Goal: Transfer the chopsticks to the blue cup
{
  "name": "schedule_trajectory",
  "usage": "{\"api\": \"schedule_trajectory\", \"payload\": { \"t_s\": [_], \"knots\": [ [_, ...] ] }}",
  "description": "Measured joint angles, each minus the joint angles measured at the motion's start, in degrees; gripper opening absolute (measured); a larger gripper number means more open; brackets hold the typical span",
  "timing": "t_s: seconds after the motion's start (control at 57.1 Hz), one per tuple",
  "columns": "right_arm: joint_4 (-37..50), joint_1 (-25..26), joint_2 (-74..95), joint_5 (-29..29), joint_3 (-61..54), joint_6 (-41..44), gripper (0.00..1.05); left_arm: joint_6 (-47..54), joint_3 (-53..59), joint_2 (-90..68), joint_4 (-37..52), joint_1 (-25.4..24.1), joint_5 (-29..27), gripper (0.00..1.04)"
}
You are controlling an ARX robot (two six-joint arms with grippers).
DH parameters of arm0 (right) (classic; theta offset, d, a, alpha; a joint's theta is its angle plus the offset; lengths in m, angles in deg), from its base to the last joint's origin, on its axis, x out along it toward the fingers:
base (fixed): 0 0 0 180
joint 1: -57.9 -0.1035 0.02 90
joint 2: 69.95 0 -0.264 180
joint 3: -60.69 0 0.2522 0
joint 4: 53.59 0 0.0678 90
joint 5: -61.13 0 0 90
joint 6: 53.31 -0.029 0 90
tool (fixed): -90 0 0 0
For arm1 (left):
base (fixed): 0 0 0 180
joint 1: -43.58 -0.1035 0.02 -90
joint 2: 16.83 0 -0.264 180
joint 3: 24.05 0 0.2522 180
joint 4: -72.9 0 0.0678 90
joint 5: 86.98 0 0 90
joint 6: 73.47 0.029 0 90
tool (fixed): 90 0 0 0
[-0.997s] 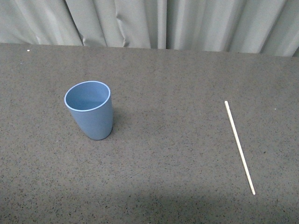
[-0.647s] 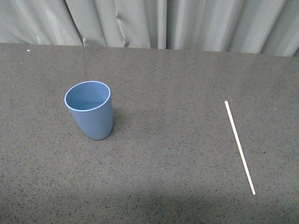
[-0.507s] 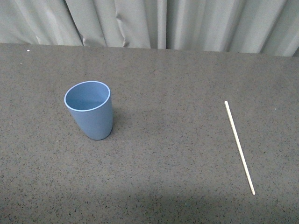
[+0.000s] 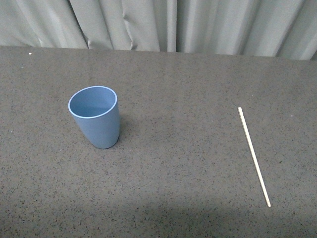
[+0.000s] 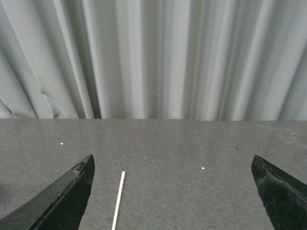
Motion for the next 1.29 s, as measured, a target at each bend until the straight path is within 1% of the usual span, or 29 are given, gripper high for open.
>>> {"api": "schedule_trajectory", "payload": {
  "t_s": [0.07,0.105,0.192,0.385,0.472,0.578,0.735,0.875,0.945,0.997,1.12,1.295],
  "knots": [
    [-3.5,-1.7,4.2,6.8,1.7,4.5,0.95,0.0,0.0,0.0,0.0,0.0,0.0,0.98],
    [-3.2,-2.0,6.7,7.4,1.9,5.6,0.95,0.0,0.0,0.0,0.0,0.0,0.0,0.98],
    [0.8,-3.0,16.7,6.6,3.0,6.9,0.95,0.0,0.0,0.0,0.0,0.0,0.0,0.98],
    [14.6,-7.3,39.7,6.1,7.0,5.2,0.95,0.0,0.0,0.0,0.0,0.0,0.0,0.98],
    [18.5,-8.4,51.4,5.1,10.4,3.1,0.95,0.0,0.0,0.0,0.0,0.0,0.0,0.98],
    [20.3,-8.9,63.9,4.0,14.8,-0.6,0.95,0.0,0.0,0.0,0.0,0.0,0.0,0.98],
    [19.2,-9.6,81.1,1.6,22.7,-5.8,0.95,0.0,0.0,0.0,0.0,0.0,0.0,0.98],
    [17.4,-10.8,93.7,1.5,30.6,-9.0,0.95,0.0,0.0,0.0,0.0,0.0,0.0,0.98],
    [15.4,-11.3,97.2,1.3,33.4,-9.9,0.95,0.0,0.0,0.0,0.0,0.0,0.0,0.98],
    [13.0,-11.8,100.2,2.3,36.0,-10.1,0.95,0.0,0.0,0.0,0.0,0.0,0.0,0.98],
    [7.5,-12.7,106.7,1.7,42.6,-11.9,0.95,0.0,0.0,0.0,0.0,0.0,0.0,0.98],
    [4.1,-12.7,112.0,1.1,47.9,-13.5,0.95,0.0,0.0,0.0,0.0,0.0,0.0,0.98]
  ]
}}
